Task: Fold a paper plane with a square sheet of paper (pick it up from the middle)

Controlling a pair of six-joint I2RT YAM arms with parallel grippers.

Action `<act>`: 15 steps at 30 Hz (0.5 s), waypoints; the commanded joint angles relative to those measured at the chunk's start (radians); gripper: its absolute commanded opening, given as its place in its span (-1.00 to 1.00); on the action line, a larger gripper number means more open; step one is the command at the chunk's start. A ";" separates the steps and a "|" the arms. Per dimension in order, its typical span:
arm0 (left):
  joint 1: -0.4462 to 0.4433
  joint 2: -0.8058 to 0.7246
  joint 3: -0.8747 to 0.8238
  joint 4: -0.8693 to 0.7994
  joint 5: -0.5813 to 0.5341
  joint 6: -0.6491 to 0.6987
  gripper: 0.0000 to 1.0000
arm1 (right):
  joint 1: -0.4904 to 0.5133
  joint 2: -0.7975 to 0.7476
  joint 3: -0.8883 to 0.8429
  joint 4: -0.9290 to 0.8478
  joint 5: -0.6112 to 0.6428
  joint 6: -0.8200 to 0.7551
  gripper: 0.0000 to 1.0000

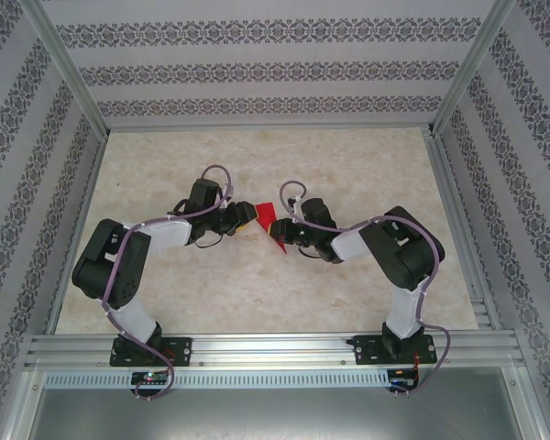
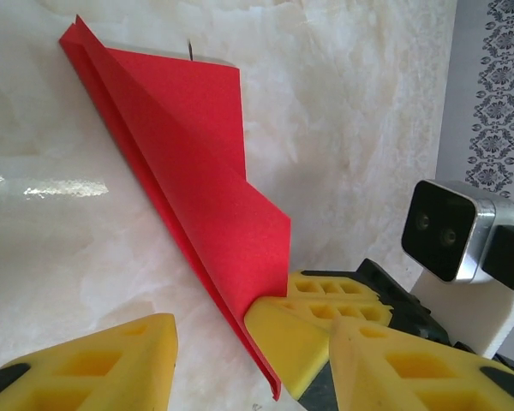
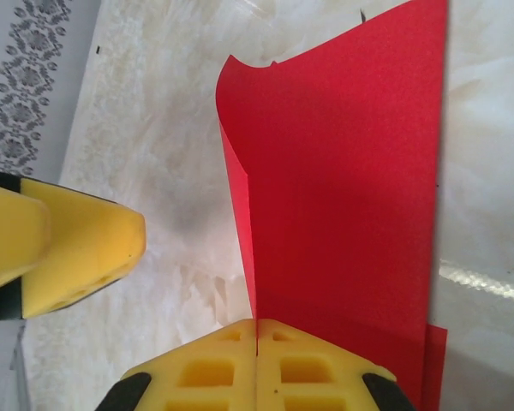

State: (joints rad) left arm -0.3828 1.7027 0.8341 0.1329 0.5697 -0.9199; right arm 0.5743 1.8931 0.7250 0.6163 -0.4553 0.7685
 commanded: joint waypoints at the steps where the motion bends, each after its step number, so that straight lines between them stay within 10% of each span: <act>1: -0.012 0.023 0.007 0.068 0.022 0.036 0.00 | -0.022 0.027 0.006 0.115 -0.079 0.109 -1.00; 15: -0.044 0.077 0.041 0.140 0.056 0.075 -0.18 | -0.061 0.058 -0.040 0.245 -0.160 0.270 -1.00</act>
State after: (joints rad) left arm -0.4149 1.7660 0.8402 0.1967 0.6037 -0.8753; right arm 0.5274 1.9404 0.7067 0.7940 -0.5823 0.9974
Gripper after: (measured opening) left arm 0.413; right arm 0.050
